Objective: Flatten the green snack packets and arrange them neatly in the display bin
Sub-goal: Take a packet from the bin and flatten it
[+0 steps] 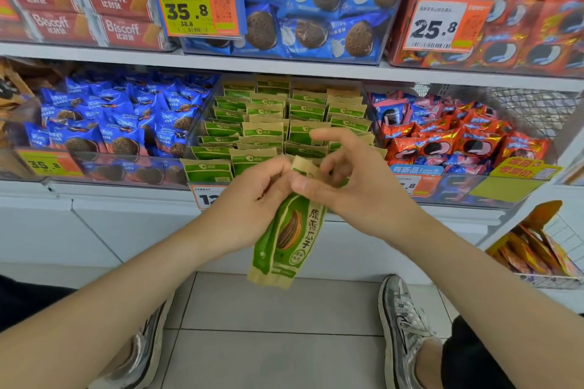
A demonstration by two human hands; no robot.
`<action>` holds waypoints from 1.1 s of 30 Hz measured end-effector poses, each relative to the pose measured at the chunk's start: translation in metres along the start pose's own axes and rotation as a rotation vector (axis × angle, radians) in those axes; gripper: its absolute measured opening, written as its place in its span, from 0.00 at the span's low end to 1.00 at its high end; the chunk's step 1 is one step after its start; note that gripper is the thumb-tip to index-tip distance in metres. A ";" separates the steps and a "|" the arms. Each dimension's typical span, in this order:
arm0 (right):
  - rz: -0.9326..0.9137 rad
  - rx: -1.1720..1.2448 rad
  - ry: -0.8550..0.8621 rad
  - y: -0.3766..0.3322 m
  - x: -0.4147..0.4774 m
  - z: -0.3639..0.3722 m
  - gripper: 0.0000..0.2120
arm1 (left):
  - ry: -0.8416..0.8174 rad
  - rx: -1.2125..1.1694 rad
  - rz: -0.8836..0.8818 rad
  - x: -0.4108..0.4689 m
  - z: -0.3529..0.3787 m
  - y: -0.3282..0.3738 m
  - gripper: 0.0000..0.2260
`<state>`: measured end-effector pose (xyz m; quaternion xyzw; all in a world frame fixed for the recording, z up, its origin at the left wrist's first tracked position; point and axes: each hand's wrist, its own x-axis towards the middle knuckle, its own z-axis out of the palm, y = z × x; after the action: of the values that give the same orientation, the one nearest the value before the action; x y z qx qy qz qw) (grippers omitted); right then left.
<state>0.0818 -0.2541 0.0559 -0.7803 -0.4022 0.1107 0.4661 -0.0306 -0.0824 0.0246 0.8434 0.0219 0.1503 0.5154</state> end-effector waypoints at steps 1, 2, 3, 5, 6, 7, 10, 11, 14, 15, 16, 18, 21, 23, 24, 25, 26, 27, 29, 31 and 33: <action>-0.071 -0.077 -0.040 0.000 0.001 -0.005 0.22 | -0.012 0.019 0.014 0.000 -0.002 0.000 0.11; -0.107 -0.092 -0.100 0.001 0.002 -0.008 0.18 | -0.021 0.024 0.022 0.000 -0.002 0.000 0.11; -0.089 -0.070 -0.155 0.003 0.002 -0.011 0.15 | -0.030 0.016 0.023 -0.001 -0.002 0.001 0.12; -0.044 -0.019 -0.202 0.010 0.004 -0.015 0.17 | -0.088 -0.026 -0.035 -0.004 0.000 0.004 0.13; -0.064 -0.036 -0.197 0.013 0.004 -0.017 0.19 | -0.147 -0.054 -0.097 -0.005 0.000 0.007 0.14; -0.103 -0.086 -0.174 0.015 0.004 -0.018 0.21 | -0.229 -0.079 -0.165 -0.007 -0.001 0.010 0.14; -0.174 -0.256 -0.064 0.016 0.004 -0.022 0.21 | -0.436 -0.105 -0.155 -0.007 -0.008 0.008 0.12; -0.171 -0.262 -0.040 0.015 0.004 -0.025 0.19 | -0.456 -0.076 -0.123 -0.005 -0.010 0.006 0.12; -0.105 -0.212 -0.137 0.010 0.007 -0.040 0.16 | -0.388 0.018 -0.074 0.000 -0.015 0.000 0.10; -0.066 -0.171 -0.220 0.007 0.007 -0.045 0.15 | -0.353 0.028 -0.061 0.002 -0.016 -0.002 0.09; -0.030 -0.136 -0.302 0.005 0.007 -0.050 0.15 | -0.318 0.018 -0.050 0.003 -0.016 -0.004 0.09; -0.010 -0.097 -0.364 0.000 0.008 -0.058 0.17 | -0.265 0.003 -0.029 0.006 -0.015 -0.003 0.09; -0.006 -0.080 -0.277 -0.007 0.013 -0.067 0.18 | -0.135 -0.017 0.001 0.015 -0.011 0.005 0.07; -0.014 -0.114 -0.152 -0.011 0.016 -0.072 0.18 | 0.056 0.106 0.039 0.023 -0.011 0.009 0.08; -0.032 -0.161 -0.064 -0.012 0.017 -0.074 0.18 | 0.169 0.309 0.106 0.028 -0.012 0.008 0.12; -0.064 -0.231 0.032 -0.011 0.019 -0.077 0.18 | 0.254 0.519 0.170 0.033 -0.014 0.006 0.14; -0.105 -0.316 0.119 -0.010 0.020 -0.078 0.17 | 0.289 0.648 0.218 0.037 -0.016 0.003 0.14; -0.142 -0.395 0.180 -0.009 0.021 -0.077 0.17 | 0.257 0.711 0.229 0.040 -0.018 0.002 0.13; -0.183 -0.457 0.210 -0.007 0.024 -0.073 0.17 | 0.121 0.803 0.209 0.046 -0.019 -0.002 0.08; -0.212 -0.474 0.170 -0.004 0.029 -0.069 0.18 | 0.016 0.964 0.171 0.052 -0.018 -0.009 0.07; -0.206 -0.525 0.118 0.000 0.035 -0.065 0.19 | -0.037 1.030 0.094 0.060 -0.022 -0.012 0.11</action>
<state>0.1398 -0.2703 0.0980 -0.8342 -0.4666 -0.0906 0.2796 0.0216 -0.0464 0.0375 0.9904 0.0459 0.1280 0.0265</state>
